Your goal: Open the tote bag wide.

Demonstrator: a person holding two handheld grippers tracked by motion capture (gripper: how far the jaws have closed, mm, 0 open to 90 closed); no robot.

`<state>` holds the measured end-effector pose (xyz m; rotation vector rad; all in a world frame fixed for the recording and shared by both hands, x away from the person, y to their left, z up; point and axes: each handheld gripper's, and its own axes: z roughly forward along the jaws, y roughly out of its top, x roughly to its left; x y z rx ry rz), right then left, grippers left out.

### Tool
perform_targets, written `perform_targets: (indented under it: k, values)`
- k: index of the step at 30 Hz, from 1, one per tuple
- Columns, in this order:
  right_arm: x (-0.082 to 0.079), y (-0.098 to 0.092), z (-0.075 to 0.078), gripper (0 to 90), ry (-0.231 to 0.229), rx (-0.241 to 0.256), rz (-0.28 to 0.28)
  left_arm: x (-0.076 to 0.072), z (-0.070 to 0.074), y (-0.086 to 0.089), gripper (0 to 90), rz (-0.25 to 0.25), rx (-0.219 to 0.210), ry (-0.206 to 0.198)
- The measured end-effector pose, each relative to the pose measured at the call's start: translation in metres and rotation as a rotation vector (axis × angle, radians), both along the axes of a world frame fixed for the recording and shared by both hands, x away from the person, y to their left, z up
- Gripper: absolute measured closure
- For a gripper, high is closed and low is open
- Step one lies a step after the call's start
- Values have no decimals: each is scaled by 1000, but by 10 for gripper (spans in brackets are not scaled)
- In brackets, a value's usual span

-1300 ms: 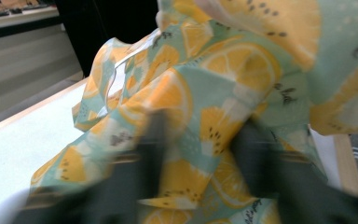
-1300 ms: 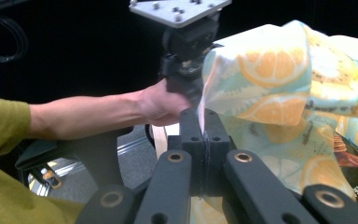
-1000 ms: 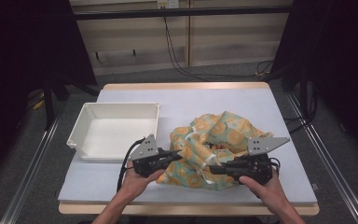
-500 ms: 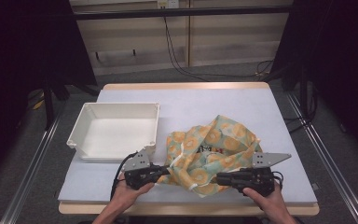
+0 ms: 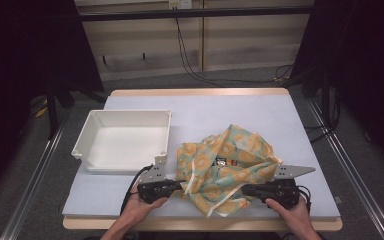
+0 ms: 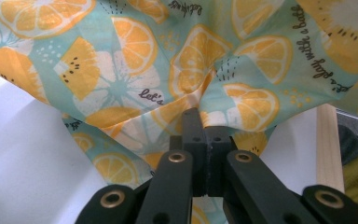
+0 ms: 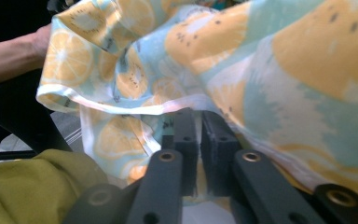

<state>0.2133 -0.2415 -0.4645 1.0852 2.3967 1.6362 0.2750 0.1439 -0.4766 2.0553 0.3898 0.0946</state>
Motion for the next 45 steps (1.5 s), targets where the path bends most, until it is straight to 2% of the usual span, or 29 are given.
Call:
perform_targets:
  k: [1,3,5,11,14,17,19,20,21,22,24,29,30,32,34,36,40,45]
  values:
    - [-1,0,2,817,-6,5,5,-1,0,0,900,3,-17,8]
    - [-3,1,5,801,-12,10,12,-1,2,1,892,2,-15,4]
    - [-8,-1,18,764,-46,38,15,-3,4,5,886,12,-51,25]
    - [-16,-12,32,685,-76,56,-8,-6,6,8,865,26,-48,25]
    - [-21,-19,34,667,-81,59,-21,-6,6,9,826,39,-43,36]
    - [-26,-25,38,666,-91,65,-28,-7,6,10,781,42,-39,28]
    - [-28,-27,43,664,-101,68,-30,-9,10,12,763,53,-55,28]
    - [-29,-28,46,664,-113,68,-34,-11,11,14,741,52,-73,28]
    - [-29,-28,46,664,-113,68,-34,-11,11,14,708,52,-73,28]
    - [-29,-29,53,663,-127,70,-38,-15,17,17,686,63,-86,18]
    - [-28,-29,59,658,-144,64,-37,-17,22,21,662,77,-121,19]
    - [-25,-27,70,644,-161,56,-31,-20,34,22,615,82,-129,-2]
    - [-24,-26,75,643,-170,54,-31,-20,38,20,605,79,-151,-7]
    - [-24,-26,79,640,-182,58,-29,-19,43,18,598,76,-165,-13]
    - [-25,-26,84,639,-189,58,-33,-18,47,17,591,79,-160,-18]
    - [-24,-27,88,640,-197,57,-34,-18,48,16,580,81,-177,-14]
    - [-17,-28,94,642,-192,47,-39,-17,58,16,546,87,-187,-34]
    - [0,-24,90,647,-174,33,-30,-19,62,20,495,92,-181,-36]
